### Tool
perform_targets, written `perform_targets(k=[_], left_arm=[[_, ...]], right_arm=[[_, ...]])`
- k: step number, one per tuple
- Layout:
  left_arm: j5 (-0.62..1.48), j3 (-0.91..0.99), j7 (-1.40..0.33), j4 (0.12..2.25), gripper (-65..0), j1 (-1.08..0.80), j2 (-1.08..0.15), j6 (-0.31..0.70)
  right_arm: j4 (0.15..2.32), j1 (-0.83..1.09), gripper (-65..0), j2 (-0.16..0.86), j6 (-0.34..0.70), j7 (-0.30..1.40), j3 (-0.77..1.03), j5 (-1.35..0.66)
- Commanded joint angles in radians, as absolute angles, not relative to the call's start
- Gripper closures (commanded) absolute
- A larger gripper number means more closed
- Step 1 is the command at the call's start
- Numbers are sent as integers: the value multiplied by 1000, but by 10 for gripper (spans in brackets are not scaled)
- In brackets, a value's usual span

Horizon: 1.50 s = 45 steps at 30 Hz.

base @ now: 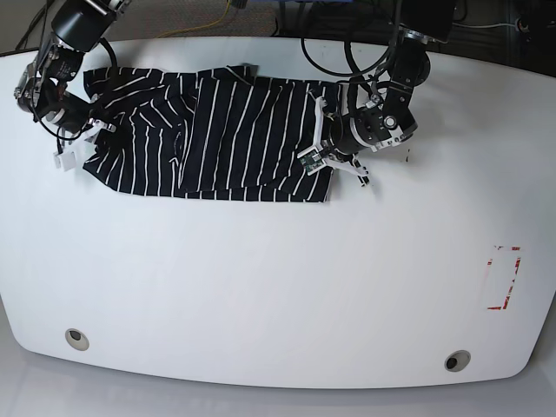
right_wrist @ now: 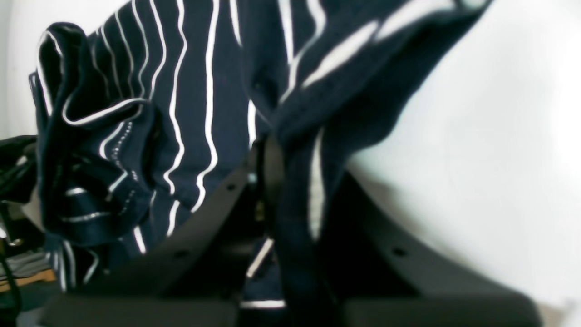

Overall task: Layout the t-shirt on the table in an organized manner, then fold the t-shirt properly
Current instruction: 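Pull the shirt end outward with the right gripper to flatten it, then lift the shirt end with the right gripper and fold it over the middle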

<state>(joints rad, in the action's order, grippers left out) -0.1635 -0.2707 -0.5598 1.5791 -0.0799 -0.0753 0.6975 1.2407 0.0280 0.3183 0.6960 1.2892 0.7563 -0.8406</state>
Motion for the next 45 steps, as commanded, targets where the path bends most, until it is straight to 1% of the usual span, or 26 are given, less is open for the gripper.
perform_targets(k=[1,9,18,23,31,38,45], left_arm=[[-208,-268,-619,1578,-31,-77,-82,698],[-208,-269,-619,1577,-31,-76,-77,698],[-209,-274,-622,1575,-31,-64,-77,698],[-211,-275,-622,1575,-31,-62,-77,698],[-211,-275,-622,1573,-31,-58,-77,698],[-211,-275,-622,1573,-31,-58,-77,698],[-211,-275,-622,1573,-31,-56,-77,698]], right_arm=[[1342,36,0,329,698,1296,757,-849],[1616,48,0,263,698,1326,757,-854],[1802,41,0,182,698,1396,754,-855],[1888,19,0,124,698,1396,753,-857],[1902,15,0,64,698,1396,611,-929],[1899,1,0,-13,698,1396,509,-932],[1899,-1,0,-68,698,1396,453,-929]])
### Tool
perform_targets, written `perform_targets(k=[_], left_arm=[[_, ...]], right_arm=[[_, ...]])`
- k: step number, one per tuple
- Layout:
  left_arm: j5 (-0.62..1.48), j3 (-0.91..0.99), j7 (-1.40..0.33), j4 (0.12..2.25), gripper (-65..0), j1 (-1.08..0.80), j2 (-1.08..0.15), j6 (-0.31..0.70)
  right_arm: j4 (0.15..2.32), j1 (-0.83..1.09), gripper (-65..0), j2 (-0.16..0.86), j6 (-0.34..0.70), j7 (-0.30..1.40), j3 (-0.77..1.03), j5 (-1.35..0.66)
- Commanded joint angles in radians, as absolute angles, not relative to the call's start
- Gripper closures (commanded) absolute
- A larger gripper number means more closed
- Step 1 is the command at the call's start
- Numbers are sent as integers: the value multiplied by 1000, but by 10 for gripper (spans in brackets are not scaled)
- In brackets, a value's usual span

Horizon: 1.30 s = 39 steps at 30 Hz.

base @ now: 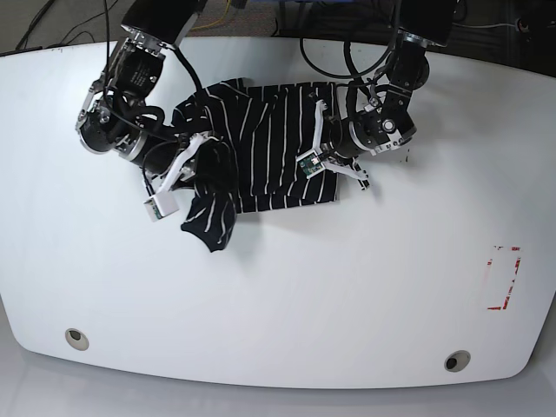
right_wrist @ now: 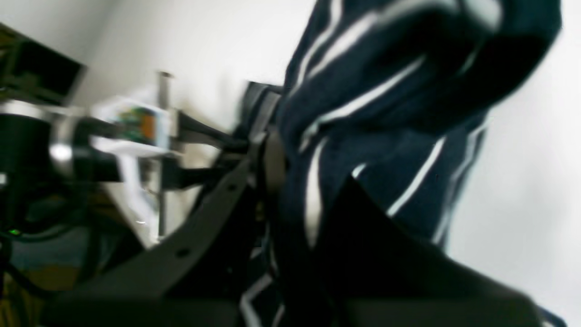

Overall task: Layout the t-shirt on the table in an organized manner, then fold the t-shirt properly
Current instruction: 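Lift the shirt end with the right gripper and fold it over the middle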

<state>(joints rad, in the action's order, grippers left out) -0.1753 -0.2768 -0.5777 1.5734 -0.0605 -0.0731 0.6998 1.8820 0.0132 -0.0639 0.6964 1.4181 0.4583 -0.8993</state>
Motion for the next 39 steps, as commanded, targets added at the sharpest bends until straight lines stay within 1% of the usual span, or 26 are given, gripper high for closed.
perform_targets(k=[1,5,14,18,25,27,30,31,34,36,39], left_arm=[[-211,-275,-622,1573,-31,-56,-77,698],[-211,-275,-622,1573,-31,-56,-77,698],[-211,-274,-622,1573,-31,-56,-77,698],[-211,-275,-622,1573,-31,-56,-77,698],[-211,-275,-622,1573,-31,-56,-77,698],[-211,-275,-622,1573,-31,-56,-77,698],[-211,-274,-622,1573,-31,-56,-77,698],[-211,-274,-622,1575,-31,-56,-77,698],[-211,-274,-622,1575,-31,-56,-77,698],[-209,-274,-622,1575,-31,-54,-77,698],[-209,-275,-622,1575,-31,-42,-76,698]], right_arm=[[1899,-1,0,-79,698,1396,444,-929],[1899,4,0,-97,698,1396,410,-918],[1899,7,0,-122,698,1396,326,-811],[1899,7,0,-122,698,1396,291,-805],[1897,7,-3,-124,698,1395,283,-803],[1890,7,-35,-124,698,1395,283,-803],[1867,7,-131,-122,698,1395,280,-803],[1857,7,-176,-122,698,1395,275,-803],[1836,7,-266,-117,698,1395,251,-803],[1828,7,-304,-111,698,1394,231,-803],[1827,7,-343,-107,698,1394,191,-802]])
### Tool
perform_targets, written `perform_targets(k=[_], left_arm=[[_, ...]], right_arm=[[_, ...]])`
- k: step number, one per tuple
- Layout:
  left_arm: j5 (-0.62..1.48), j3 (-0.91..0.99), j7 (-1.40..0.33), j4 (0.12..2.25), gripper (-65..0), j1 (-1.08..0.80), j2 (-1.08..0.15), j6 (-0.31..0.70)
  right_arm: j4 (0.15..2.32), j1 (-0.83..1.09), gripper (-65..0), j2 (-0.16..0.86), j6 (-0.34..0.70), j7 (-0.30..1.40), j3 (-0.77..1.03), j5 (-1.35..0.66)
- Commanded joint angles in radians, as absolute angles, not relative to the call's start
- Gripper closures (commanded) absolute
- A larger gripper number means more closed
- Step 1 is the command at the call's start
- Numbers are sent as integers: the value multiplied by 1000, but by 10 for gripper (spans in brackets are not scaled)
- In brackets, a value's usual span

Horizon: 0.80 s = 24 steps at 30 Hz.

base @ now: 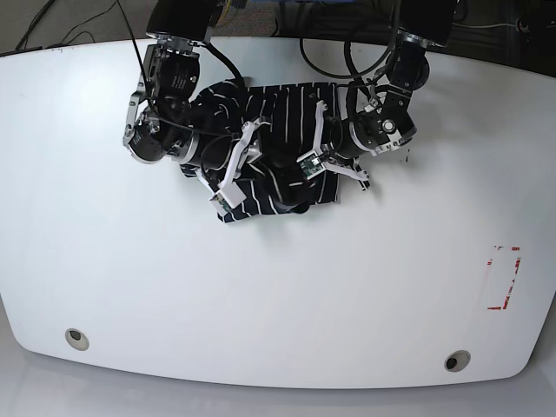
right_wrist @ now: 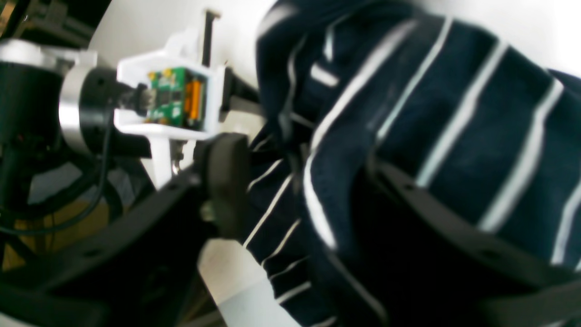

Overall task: Layout the t-shirt on the table in an organized manner, then fold the t-shirt properly
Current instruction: 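Lift the shirt end with the right gripper and fold it over the middle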

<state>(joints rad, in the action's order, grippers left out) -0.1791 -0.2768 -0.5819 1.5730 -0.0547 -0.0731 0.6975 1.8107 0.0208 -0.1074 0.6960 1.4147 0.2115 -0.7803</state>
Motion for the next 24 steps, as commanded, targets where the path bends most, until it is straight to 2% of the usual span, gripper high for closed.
perform_targets(k=[1,7,12,24], left_arm=[[-209,-275,-622,1575,-31,-41,-76,698],[-209,-275,-622,1575,-31,-36,-76,698],[-209,-275,-622,1578,-31,-35,-76,698],[-208,-274,-622,1581,-31,-16,-76,698]], right_arm=[[1827,7,-351,-105,698,1394,185,-802],[1834,-2,-397,-87,698,1394,140,-802],[1868,-27,-397,-31,698,1394,148,-803],[1886,-85,-396,136,698,1369,289,-803]])
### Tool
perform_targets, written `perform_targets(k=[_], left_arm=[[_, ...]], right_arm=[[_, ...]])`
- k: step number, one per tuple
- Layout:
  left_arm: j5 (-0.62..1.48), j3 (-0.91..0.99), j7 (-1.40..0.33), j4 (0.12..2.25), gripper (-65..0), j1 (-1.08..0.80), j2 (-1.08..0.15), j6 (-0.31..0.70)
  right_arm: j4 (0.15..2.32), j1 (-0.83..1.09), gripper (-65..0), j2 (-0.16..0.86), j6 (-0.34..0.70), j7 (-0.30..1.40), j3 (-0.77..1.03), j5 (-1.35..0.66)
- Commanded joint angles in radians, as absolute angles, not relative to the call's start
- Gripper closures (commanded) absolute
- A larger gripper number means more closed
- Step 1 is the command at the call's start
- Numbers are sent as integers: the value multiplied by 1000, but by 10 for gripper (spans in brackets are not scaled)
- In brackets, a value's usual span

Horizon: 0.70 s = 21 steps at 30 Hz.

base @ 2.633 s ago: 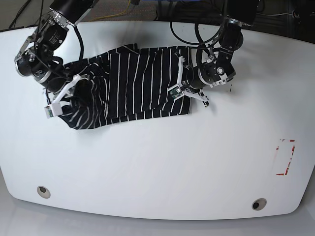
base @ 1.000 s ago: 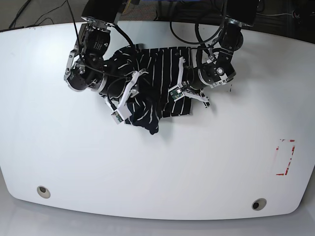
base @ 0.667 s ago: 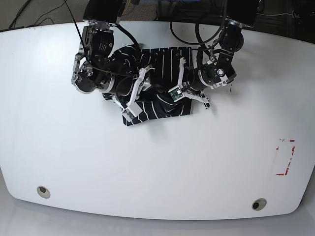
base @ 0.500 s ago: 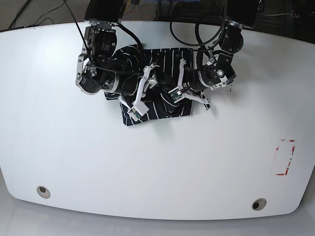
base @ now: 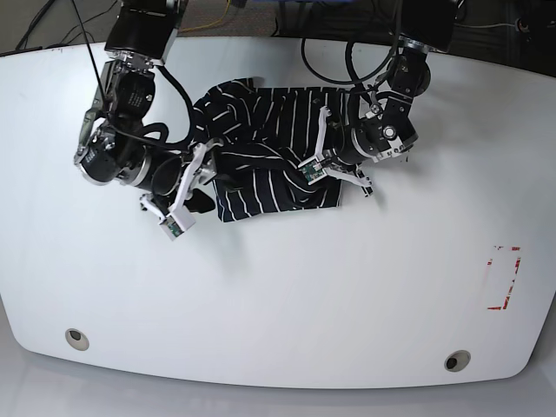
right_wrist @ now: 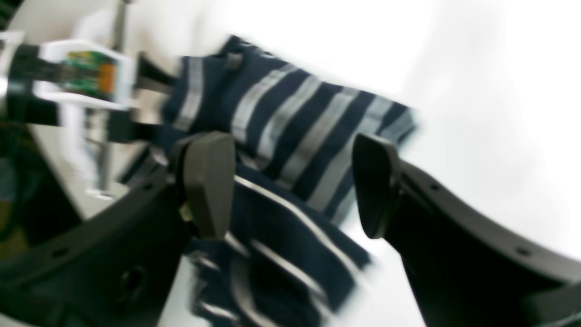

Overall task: Layout the t-shirt on the table in an organized manner, then fold the t-shirt properly
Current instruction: 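Lift the shirt end with the right gripper and fold it over the middle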

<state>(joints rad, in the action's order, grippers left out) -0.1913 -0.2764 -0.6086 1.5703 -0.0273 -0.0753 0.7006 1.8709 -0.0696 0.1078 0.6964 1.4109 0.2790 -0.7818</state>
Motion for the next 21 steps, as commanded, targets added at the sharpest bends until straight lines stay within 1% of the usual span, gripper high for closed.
perform_targets(k=[1,6,12,16,21], left_arm=[[-208,-275,-622,1581,-31,-16,-76,698],[-208,-275,-622,1581,-31,-15,-74,698],[-208,-274,-622,1581,-31,-15,-58,698],[-208,-274,-622,1580,-31,-15,-58,698],[-208,-275,-622,1581,-31,-18,-58,698]], right_arm=[[1886,-82,-396,147,698,1362,292,-803],[1886,-67,-397,189,698,1353,297,-803],[1886,-31,-399,196,698,1349,306,-803],[1885,-28,-397,197,698,1339,358,-789],[1885,-36,-396,252,698,1302,383,-740]])
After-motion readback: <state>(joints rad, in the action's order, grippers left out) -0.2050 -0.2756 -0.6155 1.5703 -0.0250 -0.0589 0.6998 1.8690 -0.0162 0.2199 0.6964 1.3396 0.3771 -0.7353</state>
